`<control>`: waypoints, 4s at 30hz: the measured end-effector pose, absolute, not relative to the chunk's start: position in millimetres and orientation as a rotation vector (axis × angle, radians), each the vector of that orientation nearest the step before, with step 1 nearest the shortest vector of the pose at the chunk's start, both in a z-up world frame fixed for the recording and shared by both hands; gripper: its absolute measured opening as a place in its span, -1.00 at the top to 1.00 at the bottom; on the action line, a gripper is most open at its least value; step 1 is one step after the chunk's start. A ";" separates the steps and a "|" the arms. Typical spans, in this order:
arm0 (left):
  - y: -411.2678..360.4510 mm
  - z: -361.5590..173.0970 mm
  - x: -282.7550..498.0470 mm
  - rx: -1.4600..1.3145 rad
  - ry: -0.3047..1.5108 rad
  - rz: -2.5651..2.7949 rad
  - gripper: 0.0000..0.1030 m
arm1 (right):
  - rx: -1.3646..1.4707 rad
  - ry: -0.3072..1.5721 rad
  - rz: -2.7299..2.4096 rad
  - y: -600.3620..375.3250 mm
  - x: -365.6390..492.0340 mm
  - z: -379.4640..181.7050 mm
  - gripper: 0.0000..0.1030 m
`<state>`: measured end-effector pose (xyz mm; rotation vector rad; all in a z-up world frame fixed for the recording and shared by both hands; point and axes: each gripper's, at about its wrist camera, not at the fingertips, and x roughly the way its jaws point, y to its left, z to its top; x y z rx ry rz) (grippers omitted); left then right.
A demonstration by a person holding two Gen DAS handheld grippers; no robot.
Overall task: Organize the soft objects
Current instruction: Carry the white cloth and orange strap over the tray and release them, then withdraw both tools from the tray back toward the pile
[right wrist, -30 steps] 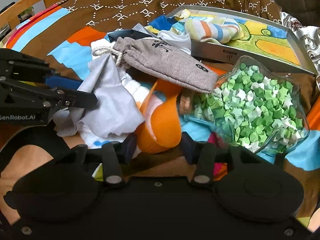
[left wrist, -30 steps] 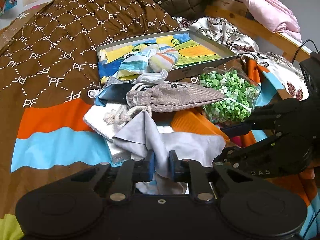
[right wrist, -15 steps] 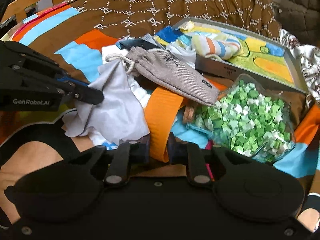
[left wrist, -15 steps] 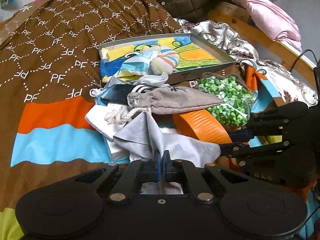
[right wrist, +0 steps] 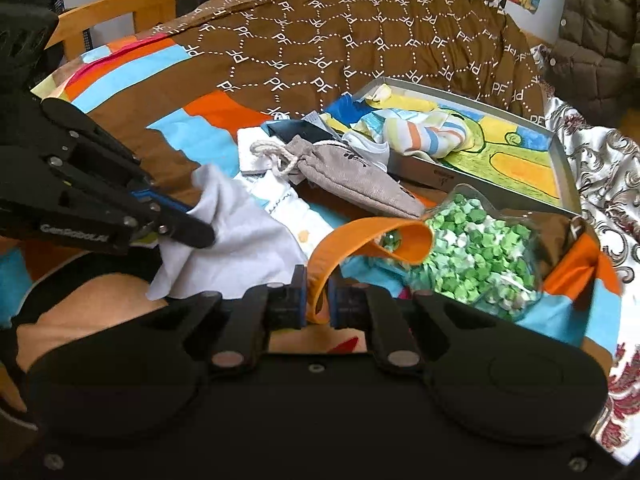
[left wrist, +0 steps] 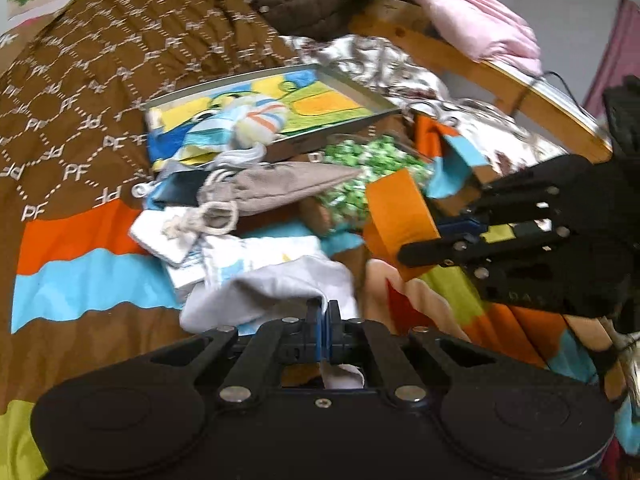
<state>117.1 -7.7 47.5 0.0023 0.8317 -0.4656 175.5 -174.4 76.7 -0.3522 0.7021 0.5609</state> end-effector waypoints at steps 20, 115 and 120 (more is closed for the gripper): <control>-23.5 137.2 154.5 -0.005 0.555 -0.486 1.00 | -0.485 0.485 0.501 -192.4 162.7 129.5 0.92; 34.8 167.6 235.6 -0.017 0.364 -0.432 -0.91 | -0.033 0.511 -0.022 -201.6 214.6 217.9 -0.98; 43.0 176.2 219.1 -0.033 0.396 -0.423 -0.94 | -0.085 0.488 -0.035 -190.6 189.1 248.4 -0.98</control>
